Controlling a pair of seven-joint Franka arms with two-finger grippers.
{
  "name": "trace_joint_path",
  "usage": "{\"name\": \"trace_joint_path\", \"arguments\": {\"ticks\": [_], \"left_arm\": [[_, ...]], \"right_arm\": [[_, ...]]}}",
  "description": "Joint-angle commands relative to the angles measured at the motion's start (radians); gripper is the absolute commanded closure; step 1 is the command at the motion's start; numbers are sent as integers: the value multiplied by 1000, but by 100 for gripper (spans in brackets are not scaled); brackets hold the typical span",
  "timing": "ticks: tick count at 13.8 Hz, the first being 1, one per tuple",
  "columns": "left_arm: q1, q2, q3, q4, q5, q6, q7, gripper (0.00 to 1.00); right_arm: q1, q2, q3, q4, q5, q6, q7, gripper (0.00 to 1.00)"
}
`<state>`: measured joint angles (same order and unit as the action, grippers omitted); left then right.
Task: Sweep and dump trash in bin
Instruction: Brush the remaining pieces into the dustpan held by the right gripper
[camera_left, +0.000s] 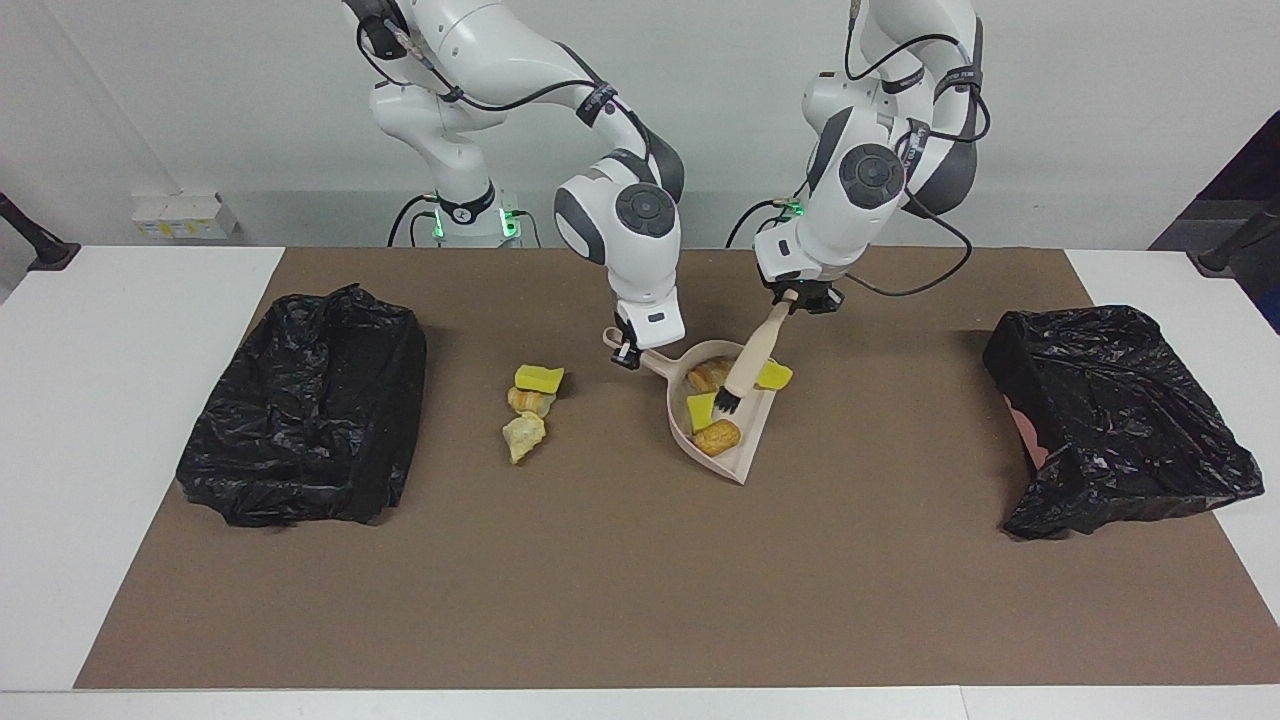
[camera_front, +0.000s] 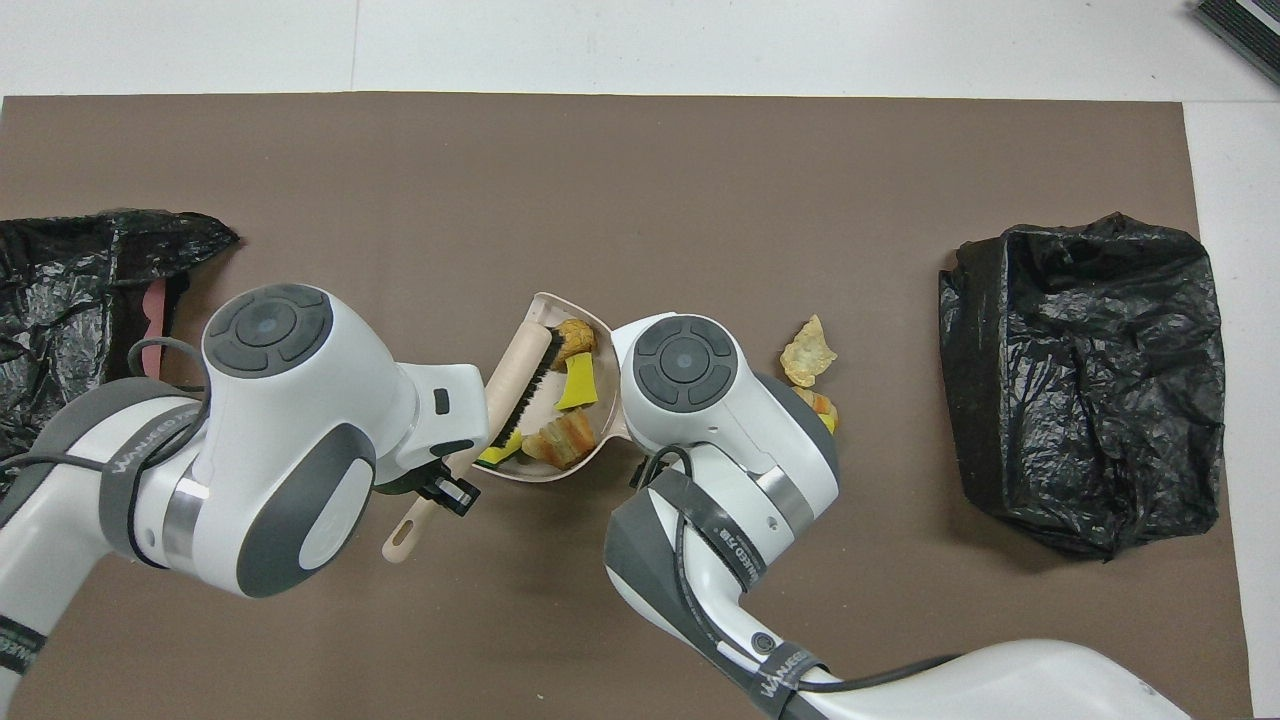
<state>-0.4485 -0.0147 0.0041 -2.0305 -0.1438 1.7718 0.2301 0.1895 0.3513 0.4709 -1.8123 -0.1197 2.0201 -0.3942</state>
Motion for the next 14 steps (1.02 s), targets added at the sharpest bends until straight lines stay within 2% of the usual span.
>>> {"name": "trace_joint_path", "arguments": {"ticks": [1, 2, 5, 8, 10, 13, 14], "left_arm": [[60, 10, 7, 36, 24, -18, -5, 100], [97, 10, 5, 35, 67, -20, -5, 100], [197, 9, 7, -5, 81, -17, -9, 100], [228, 10, 7, -63, 98, 18, -17, 100], [225, -4, 5, -115, 98, 32, -20, 100], [209, -24, 2, -212, 98, 104, -66, 100], [199, -39, -2, -238, 98, 115, -77, 100]], "right_arm": [[-15, 5, 11, 4, -21, 2, -29, 100], [-18, 8, 11, 2, -18, 17, -61, 100], [-16, 3, 11, 2, -11, -12, -83, 100], [-30, -11, 11, 11, -8, -4, -83, 100], [-71, -64, 9, 8, -2, -8, -109, 100], [-142, -138, -11, 8, 144, -4, -280, 100], [-159, -167, -41, 8, 179, -17, -351, 100]]}}
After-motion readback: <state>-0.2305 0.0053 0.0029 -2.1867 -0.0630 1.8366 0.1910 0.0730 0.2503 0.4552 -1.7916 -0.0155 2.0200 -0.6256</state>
